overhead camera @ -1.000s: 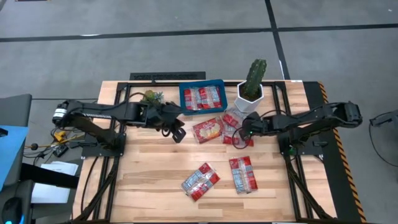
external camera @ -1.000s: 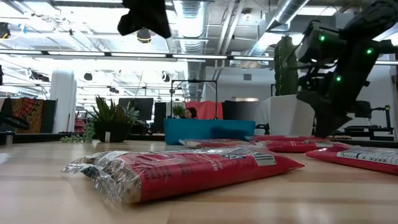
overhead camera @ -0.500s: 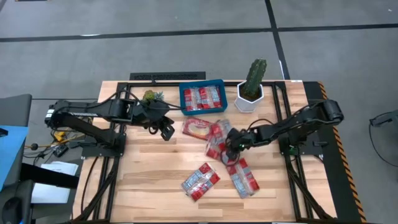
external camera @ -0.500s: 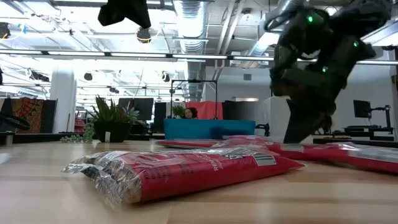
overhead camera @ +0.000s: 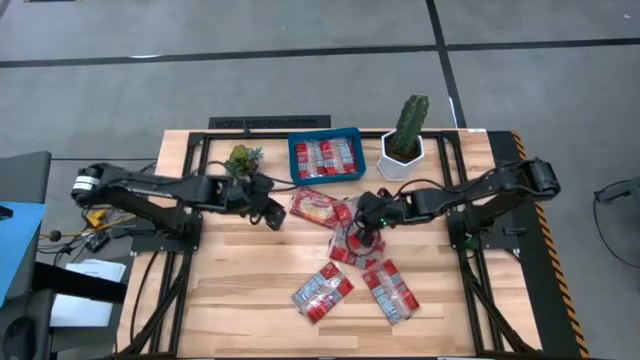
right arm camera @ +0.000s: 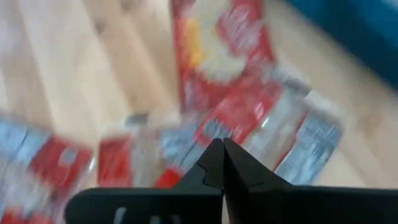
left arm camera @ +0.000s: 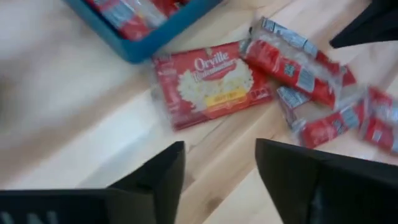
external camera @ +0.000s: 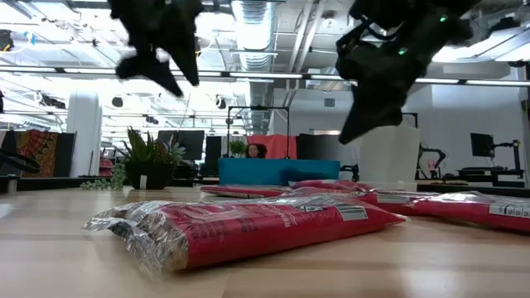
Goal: Sort popcorn bags into baskets
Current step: Put the popcorn bag into the blue bin
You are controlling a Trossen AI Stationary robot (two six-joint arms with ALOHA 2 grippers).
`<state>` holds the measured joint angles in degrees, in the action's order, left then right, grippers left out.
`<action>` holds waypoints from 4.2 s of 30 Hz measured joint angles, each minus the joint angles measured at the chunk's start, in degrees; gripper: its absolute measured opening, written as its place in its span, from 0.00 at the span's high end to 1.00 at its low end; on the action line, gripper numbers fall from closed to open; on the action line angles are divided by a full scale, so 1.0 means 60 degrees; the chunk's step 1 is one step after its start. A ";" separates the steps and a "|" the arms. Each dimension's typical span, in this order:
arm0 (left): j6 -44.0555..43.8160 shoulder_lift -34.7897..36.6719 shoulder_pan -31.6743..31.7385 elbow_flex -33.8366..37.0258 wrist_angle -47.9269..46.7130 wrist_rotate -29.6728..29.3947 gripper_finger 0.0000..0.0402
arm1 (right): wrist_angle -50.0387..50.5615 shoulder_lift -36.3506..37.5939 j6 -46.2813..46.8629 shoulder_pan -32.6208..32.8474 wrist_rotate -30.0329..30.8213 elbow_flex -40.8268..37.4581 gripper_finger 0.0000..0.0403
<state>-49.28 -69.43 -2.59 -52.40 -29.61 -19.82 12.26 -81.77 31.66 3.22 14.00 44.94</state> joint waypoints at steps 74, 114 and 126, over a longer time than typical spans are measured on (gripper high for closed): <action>-0.7059 -0.4014 -0.1505 0.4210 0.8949 -0.0773 0.94 | -0.2068 -0.5603 -0.2365 -0.0940 -0.1580 0.3511 0.95; 0.6121 -0.1381 0.5639 -0.3144 -0.0510 0.5151 1.00 | 0.1969 0.0445 -0.3595 -0.2419 -0.0351 0.3725 0.96; 1.1020 -0.5098 0.7442 -0.7361 -0.2530 0.6197 1.00 | 0.2925 0.0457 -0.3245 -0.2122 0.0191 0.3725 0.93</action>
<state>16.83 -100.02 42.06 -96.56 -44.79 17.36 29.81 -79.02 12.19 -9.51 15.14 67.29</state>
